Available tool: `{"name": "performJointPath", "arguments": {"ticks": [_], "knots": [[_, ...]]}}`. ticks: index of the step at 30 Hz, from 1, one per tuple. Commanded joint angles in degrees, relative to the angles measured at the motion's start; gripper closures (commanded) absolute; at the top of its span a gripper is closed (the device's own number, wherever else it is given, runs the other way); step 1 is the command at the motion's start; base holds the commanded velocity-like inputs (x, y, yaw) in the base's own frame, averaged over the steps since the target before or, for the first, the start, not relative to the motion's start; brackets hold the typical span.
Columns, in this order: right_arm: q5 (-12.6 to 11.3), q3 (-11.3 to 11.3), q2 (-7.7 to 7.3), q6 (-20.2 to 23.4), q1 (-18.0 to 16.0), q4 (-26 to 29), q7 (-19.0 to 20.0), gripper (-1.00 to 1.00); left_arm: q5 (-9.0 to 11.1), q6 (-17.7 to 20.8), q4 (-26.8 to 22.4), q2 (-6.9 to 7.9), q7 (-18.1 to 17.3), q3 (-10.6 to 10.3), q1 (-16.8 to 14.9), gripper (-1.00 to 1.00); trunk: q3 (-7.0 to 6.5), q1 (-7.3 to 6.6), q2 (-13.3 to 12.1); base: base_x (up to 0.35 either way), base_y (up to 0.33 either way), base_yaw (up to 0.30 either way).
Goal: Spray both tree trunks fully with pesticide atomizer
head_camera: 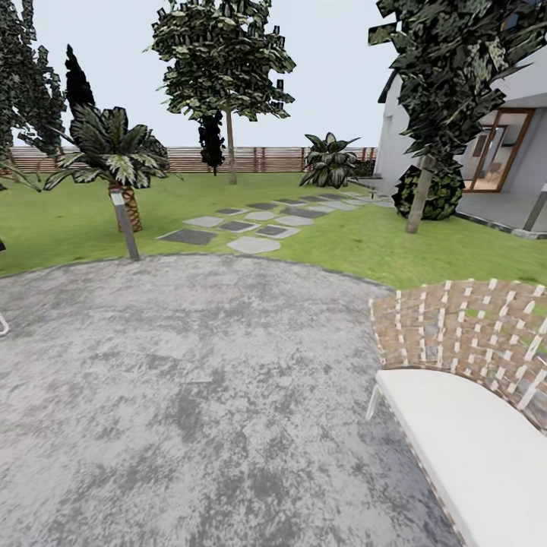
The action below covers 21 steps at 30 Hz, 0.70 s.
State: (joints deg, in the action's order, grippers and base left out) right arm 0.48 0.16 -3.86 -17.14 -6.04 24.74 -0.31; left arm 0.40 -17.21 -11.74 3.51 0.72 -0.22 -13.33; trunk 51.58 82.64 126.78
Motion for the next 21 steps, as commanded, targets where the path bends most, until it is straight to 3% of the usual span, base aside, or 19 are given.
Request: {"name": "performJointPath", "arguments": {"ticks": [1, 21], "knots": [[0.05, 0.02, -0.01, -0.17, -0.03, -0.04, -0.03, -1.0, 0.04, -0.19, 0.05, 0.0, 0.07, -0.04, -0.03, -1.0, 0.05, 0.02, 0.02, 0.34, 0.0, 0.0], [-0.13, -0.07, -0.01, -0.18, -0.03, 0.17, 0.07, -1.0, 0.04, -0.19, 0.08, 0.0, 0.07, -0.04, -0.03, -1.0, 0.13, 0.02, 0.02, 0.34, 0.0, 0.021]]}}
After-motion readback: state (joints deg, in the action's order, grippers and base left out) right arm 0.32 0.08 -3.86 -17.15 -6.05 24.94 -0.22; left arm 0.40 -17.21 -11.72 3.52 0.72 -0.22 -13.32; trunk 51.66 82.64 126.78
